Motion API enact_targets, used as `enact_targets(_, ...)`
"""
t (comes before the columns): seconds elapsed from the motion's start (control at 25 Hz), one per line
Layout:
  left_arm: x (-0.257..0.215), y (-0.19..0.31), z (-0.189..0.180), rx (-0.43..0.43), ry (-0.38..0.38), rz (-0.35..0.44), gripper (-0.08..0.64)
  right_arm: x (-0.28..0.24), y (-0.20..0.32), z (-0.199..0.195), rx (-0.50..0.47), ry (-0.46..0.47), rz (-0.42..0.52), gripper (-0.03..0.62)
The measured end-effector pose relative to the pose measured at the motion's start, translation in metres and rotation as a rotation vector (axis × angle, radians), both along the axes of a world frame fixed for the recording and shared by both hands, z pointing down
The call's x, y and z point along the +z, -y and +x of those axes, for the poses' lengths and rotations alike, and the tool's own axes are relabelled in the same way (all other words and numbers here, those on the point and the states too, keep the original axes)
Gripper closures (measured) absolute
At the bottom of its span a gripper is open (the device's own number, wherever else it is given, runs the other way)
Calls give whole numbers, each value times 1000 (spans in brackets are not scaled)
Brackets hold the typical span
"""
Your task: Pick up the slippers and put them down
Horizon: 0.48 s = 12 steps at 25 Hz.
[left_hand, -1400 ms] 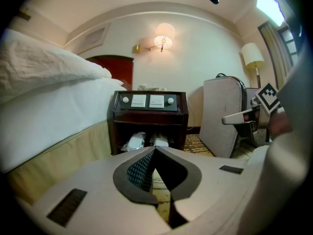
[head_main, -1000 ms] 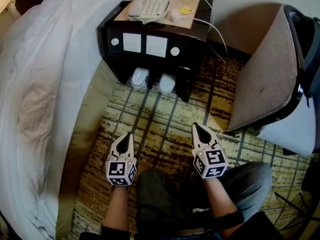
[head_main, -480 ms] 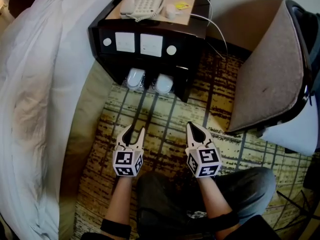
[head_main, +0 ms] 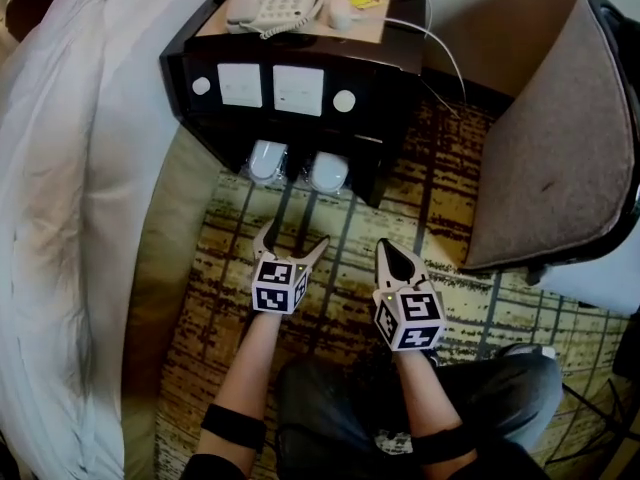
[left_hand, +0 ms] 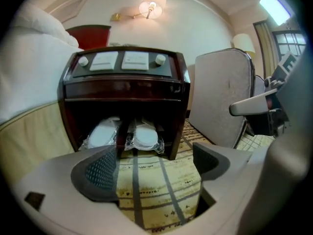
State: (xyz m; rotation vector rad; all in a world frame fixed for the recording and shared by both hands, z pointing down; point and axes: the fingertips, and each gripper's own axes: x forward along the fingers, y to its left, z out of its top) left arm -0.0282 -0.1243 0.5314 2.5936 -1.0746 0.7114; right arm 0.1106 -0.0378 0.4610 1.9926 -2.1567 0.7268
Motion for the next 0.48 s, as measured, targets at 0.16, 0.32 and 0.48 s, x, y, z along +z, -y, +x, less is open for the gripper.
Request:
enact_targets(0.16,30,28,25,39,43,-33,31,15,13,-3,0,5,-16,592)
enact_targets(0.32,51,59,50,69,75,-57,31,22,22,-8,-12,28,-23,592)
enact_targets(0.48,61,86,71,79,107,-66,31,36,22,-2,5,40,-43,592)
